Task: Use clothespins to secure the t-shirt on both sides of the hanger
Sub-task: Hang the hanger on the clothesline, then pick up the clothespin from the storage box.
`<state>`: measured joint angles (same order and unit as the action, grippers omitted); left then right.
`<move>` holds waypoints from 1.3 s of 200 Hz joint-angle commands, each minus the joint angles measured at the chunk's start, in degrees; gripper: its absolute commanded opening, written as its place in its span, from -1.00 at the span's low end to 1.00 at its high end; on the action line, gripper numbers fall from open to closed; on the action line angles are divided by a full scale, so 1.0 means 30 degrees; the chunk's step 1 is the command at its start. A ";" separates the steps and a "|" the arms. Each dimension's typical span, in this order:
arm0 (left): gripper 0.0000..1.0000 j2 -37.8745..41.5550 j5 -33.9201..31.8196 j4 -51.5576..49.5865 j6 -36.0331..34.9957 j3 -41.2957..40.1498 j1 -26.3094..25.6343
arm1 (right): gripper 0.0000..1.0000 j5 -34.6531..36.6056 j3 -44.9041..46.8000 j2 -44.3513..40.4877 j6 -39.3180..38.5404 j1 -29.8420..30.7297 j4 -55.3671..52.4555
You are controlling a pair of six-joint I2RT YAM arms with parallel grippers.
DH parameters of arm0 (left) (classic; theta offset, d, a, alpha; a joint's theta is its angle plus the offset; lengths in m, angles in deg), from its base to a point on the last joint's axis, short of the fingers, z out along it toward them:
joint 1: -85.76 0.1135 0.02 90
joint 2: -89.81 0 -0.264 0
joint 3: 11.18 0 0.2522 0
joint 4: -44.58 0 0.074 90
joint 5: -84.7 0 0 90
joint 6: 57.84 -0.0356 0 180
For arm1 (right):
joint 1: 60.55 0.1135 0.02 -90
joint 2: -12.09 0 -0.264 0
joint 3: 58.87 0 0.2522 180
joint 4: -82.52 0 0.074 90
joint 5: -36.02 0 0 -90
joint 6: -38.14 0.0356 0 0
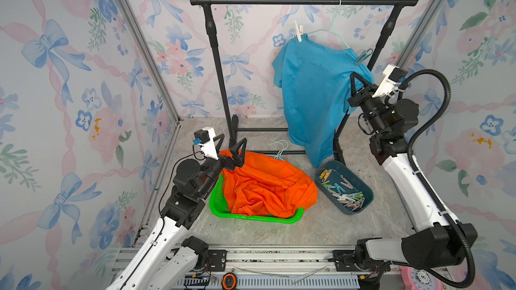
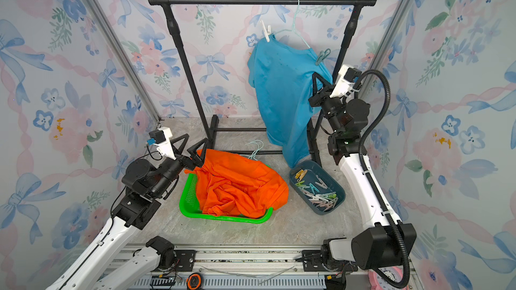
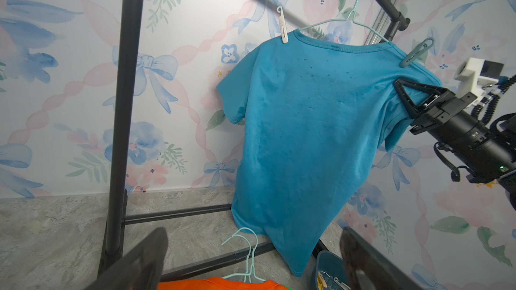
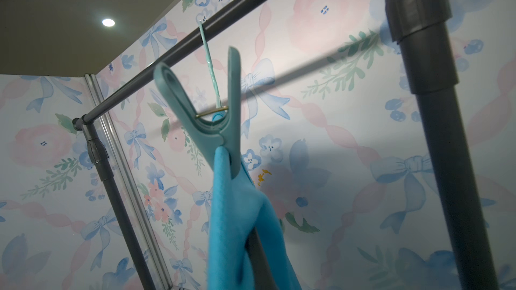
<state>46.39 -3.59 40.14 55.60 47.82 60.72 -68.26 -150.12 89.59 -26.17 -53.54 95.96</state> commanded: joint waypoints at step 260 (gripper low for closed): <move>0.95 -0.3667 -0.0428 -0.7090 0.0249 0.0757 -0.1641 | 0.10 0.3073 1.2598 -0.5088 0.3203 -0.1213 -1.2487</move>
<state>33.82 -5.51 21.65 55.05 52.87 56.09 -59.22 -115.24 70.55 -20.66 -53.92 57.76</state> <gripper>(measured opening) 0.978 0.604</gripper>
